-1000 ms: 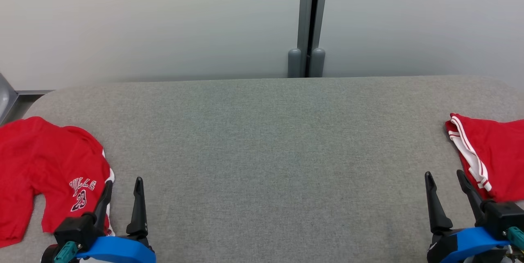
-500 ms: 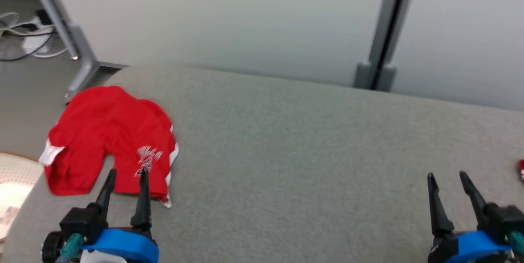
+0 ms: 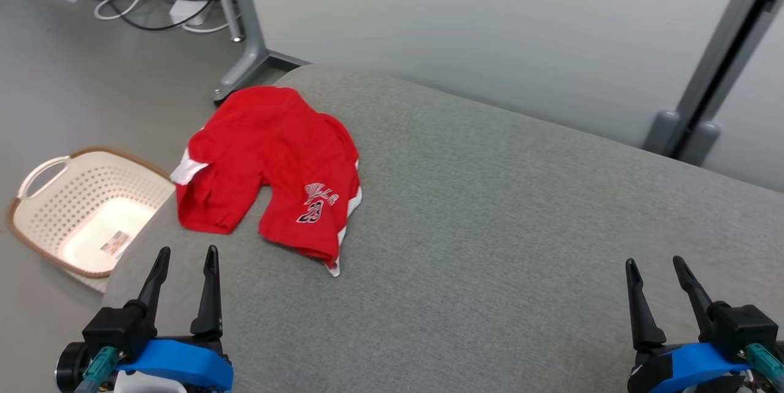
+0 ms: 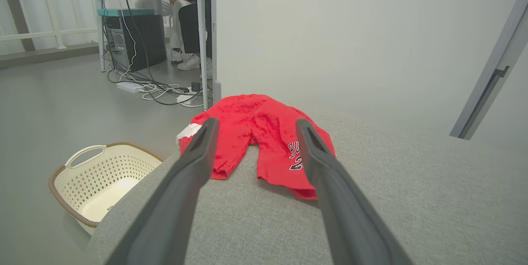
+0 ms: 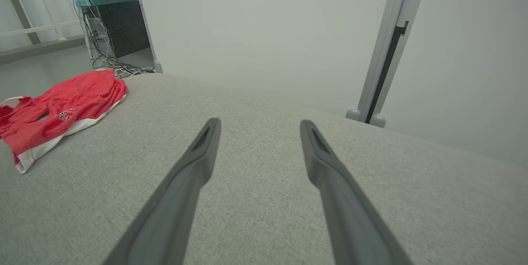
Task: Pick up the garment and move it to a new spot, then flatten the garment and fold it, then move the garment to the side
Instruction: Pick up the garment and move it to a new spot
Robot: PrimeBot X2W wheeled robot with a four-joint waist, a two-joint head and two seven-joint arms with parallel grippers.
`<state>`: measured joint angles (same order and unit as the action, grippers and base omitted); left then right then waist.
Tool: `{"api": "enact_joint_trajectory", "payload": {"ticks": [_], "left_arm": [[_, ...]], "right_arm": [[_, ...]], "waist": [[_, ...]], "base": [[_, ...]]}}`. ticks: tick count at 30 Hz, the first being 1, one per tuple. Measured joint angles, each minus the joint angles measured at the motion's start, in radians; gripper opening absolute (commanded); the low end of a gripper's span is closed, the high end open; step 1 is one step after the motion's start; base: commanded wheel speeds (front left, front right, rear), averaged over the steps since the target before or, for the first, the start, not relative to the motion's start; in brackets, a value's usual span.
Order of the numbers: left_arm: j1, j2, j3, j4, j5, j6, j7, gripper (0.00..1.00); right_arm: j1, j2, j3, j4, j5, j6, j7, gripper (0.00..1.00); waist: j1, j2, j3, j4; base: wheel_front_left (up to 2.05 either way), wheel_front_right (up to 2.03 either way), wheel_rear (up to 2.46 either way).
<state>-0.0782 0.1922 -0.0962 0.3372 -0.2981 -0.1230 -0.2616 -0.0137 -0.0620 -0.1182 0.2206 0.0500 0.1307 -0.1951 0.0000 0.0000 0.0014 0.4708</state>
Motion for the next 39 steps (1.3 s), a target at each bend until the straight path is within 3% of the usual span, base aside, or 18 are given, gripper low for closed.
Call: {"api": "enact_joint_trajectory", "payload": {"ticks": [7, 22, 31, 35, 39], "left_arm": [[0.015, 0.007, 0.014, -0.014, -0.005, 0.008, 0.000, 1.00], [0.024, 0.010, 0.030, -0.045, -0.021, 0.022, 0.005, 1.00], [-0.036, 0.040, 0.127, -0.257, -0.140, 0.056, 0.150, 1.00], [-0.129, 0.107, 0.158, -0.236, -0.160, 0.070, 0.260, 1.00], [-0.270, 0.137, 0.186, -0.145, -0.213, 0.069, 0.327, 1.00]], "right_arm": [[-0.004, 0.002, 0.009, 0.003, -0.005, 0.000, -0.001, 1.00], [-0.021, -0.001, 0.021, 0.016, -0.003, 0.000, -0.003, 1.00], [-0.028, -0.006, 0.026, -0.014, -0.005, 0.000, 0.011, 1.00], [-0.053, -0.019, 0.032, -0.048, -0.013, 0.000, 0.021, 1.00], [-0.099, -0.044, 0.049, -0.082, -0.017, 0.000, 0.033, 1.00]], "waist": [[0.0000, 0.0000, 0.021, 0.054], [-0.0002, 0.0000, 0.036, 0.056], [-0.0001, 0.0000, 0.104, 0.008], [-0.0001, 0.0000, 0.165, -0.029], [0.0002, 0.0000, 0.241, -0.076]], "base": [[0.00, 0.00, 0.00], [0.00, 0.00, 0.00], [0.00, 0.00, 0.00], [0.00, 0.00, 0.00], [0.00, 0.00, 0.00]]}}
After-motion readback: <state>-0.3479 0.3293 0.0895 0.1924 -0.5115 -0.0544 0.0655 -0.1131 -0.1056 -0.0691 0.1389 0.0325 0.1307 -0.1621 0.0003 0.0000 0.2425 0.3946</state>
